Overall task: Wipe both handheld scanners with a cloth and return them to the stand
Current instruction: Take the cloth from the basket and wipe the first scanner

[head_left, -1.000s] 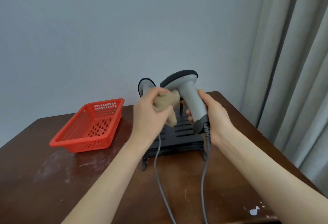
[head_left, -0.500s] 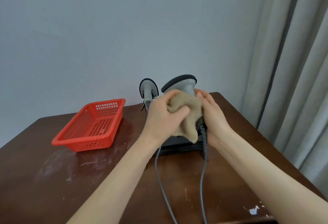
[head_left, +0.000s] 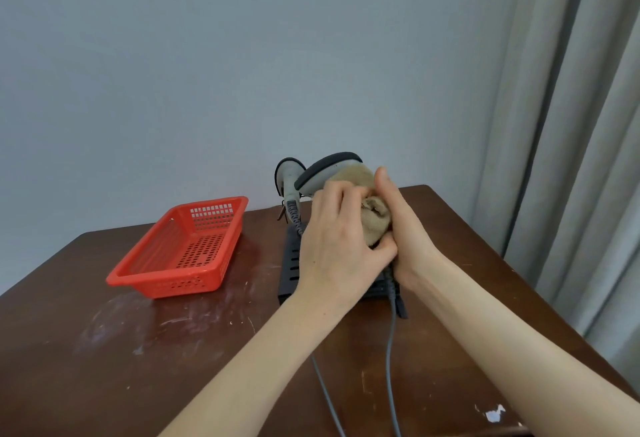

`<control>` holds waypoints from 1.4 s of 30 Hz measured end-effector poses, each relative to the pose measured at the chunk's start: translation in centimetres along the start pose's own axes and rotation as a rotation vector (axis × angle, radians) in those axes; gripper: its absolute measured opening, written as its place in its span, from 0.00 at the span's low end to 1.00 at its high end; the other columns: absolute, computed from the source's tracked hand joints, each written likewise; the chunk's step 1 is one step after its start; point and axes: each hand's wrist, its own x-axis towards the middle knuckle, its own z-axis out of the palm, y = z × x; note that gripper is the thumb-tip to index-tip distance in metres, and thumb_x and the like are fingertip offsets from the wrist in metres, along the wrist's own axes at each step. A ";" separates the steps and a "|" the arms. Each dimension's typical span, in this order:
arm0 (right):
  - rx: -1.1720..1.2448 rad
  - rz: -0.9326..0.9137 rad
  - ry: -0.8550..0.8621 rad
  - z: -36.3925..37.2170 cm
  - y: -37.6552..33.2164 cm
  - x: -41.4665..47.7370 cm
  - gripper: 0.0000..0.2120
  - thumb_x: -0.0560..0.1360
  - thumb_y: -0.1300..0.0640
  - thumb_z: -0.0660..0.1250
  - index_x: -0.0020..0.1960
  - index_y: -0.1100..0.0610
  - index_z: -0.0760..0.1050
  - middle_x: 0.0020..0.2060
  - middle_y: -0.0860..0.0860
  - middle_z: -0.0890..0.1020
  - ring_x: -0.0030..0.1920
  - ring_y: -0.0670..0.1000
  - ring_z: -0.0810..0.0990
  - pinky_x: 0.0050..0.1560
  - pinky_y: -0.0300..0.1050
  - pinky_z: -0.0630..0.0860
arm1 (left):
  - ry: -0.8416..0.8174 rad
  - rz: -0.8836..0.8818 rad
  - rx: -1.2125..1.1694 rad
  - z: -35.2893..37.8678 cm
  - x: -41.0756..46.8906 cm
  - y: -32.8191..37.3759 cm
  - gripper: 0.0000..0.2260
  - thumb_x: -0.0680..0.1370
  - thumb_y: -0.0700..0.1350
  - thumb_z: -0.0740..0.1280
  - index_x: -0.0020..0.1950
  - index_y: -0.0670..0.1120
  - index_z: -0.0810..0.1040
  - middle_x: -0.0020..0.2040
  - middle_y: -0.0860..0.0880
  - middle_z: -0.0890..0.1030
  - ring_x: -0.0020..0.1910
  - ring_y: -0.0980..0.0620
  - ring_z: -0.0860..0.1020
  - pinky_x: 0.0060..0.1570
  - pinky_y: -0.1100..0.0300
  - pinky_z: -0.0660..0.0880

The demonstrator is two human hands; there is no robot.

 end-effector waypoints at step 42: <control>-0.133 -0.083 0.099 1.2 -0.3 -0.2 0.08 0.75 0.54 0.68 0.53 0.52 0.77 0.47 0.50 0.84 0.47 0.47 0.83 0.43 0.41 0.81 | -0.056 -1.150 -1.537 -0.9 1.4 -3.5 0.17 0.82 0.48 0.57 0.60 0.38 0.77 0.59 0.38 0.80 0.57 0.42 0.80 0.58 0.48 0.76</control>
